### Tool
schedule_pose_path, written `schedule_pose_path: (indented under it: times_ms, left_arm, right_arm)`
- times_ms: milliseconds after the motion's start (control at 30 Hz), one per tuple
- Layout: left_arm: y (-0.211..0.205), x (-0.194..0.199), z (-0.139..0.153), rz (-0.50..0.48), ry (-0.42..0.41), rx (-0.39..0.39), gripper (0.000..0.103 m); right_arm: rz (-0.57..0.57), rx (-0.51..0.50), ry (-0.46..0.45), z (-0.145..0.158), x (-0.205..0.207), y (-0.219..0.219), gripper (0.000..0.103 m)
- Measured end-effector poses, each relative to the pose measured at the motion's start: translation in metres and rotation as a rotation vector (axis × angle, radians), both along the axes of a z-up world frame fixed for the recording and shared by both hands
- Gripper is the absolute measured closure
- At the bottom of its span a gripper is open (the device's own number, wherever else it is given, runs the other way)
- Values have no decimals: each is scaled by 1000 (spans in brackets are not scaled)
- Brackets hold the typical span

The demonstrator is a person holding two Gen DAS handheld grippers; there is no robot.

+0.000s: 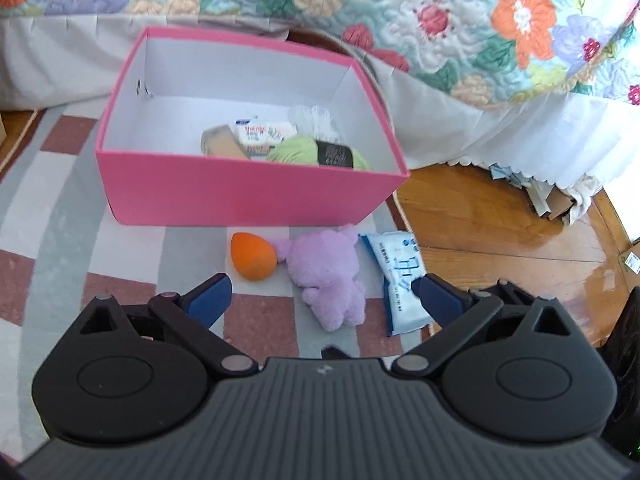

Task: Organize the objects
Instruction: 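Withdraw both grippers from the box toward the purple plush toy, then close both grippers on the purple plush toy and lift it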

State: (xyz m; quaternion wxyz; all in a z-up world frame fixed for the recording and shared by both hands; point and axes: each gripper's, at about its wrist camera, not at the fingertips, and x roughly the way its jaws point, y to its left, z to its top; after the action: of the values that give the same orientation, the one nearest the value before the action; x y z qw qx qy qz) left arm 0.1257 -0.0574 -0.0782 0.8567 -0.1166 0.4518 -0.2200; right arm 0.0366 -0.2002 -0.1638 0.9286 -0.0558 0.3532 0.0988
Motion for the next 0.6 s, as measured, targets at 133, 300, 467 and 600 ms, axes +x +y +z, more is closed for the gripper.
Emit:
schedule_pose_path:
  times_ms: [133,300,467,600]
  left_arm:
    - [-2,10,-22,6,37,-35,4]
    - [-9,21,-47,-13,87,-66,6]
    - [-19,29,-65,-25,89,-89,15]
    - [-24,37,-83,-34,142,-95,38]
  right_arm:
    - [-2,-37,26,-23,12,-1,16]
    - [18,-53,66,-47,22,-2,16]
    - [7,-82,76,-65,28,-1,16]
    - [-58,-61,84,-72,33,-9,20]
